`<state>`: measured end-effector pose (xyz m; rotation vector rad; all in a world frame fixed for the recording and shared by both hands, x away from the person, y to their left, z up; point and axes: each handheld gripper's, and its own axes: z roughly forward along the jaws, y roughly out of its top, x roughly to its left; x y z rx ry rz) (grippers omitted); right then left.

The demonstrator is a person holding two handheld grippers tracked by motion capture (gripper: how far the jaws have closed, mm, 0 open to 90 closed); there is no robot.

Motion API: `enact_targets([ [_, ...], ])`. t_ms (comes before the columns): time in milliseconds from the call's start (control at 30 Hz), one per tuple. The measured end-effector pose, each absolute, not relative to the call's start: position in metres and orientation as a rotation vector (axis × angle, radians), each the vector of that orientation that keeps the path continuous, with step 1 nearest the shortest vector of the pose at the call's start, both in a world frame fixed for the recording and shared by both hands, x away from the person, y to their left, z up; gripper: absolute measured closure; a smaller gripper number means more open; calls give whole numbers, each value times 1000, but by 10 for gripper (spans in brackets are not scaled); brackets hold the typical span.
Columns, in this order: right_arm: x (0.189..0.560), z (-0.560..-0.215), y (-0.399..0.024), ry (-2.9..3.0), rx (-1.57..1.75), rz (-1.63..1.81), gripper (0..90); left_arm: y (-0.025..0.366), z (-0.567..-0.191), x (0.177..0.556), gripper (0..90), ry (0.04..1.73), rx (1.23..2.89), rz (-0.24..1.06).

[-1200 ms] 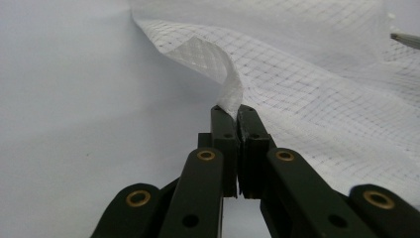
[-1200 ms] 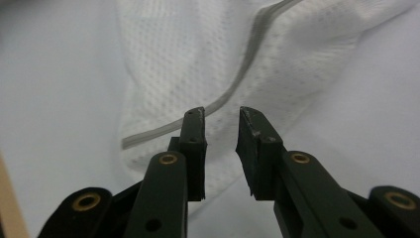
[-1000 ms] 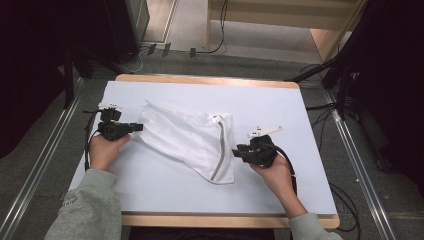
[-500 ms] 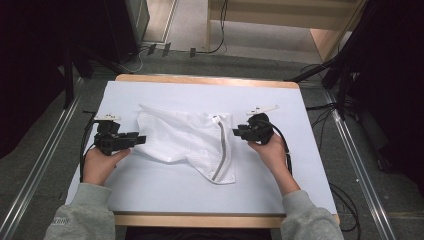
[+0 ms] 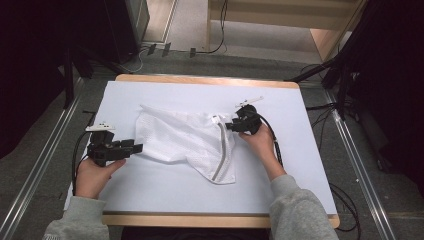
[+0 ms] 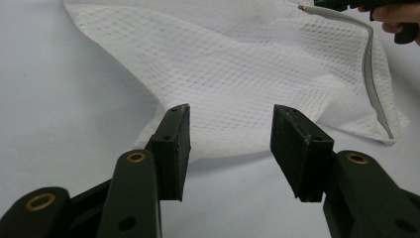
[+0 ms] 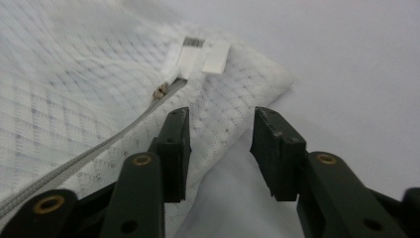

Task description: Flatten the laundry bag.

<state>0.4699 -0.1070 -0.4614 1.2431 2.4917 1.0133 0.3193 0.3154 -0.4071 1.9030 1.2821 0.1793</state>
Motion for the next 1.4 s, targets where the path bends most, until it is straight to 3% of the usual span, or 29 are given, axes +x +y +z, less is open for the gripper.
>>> enact_targets([
  [100,469,-464,-104,2502,1219,972,712,314,-409,321,507,1282,1899,171],
  [133,467,-464,-102,2501,1196,953,823,311,-411,322,505,1279,1907,158],
  [167,467,-464,-102,2507,1208,957,863,310,-411,322,505,1276,1918,161],
  [267,465,-463,-103,2525,1218,954,897,306,-413,324,505,1265,1927,149],
  [500,449,-455,-118,2514,1236,992,895,298,-416,331,506,1244,1956,132],
  [933,387,-451,-143,2540,1253,1040,895,284,-431,358,522,1206,2003,89],
  [1400,331,-452,-128,2646,1160,1084,886,276,-432,372,512,1191,2001,91],
])
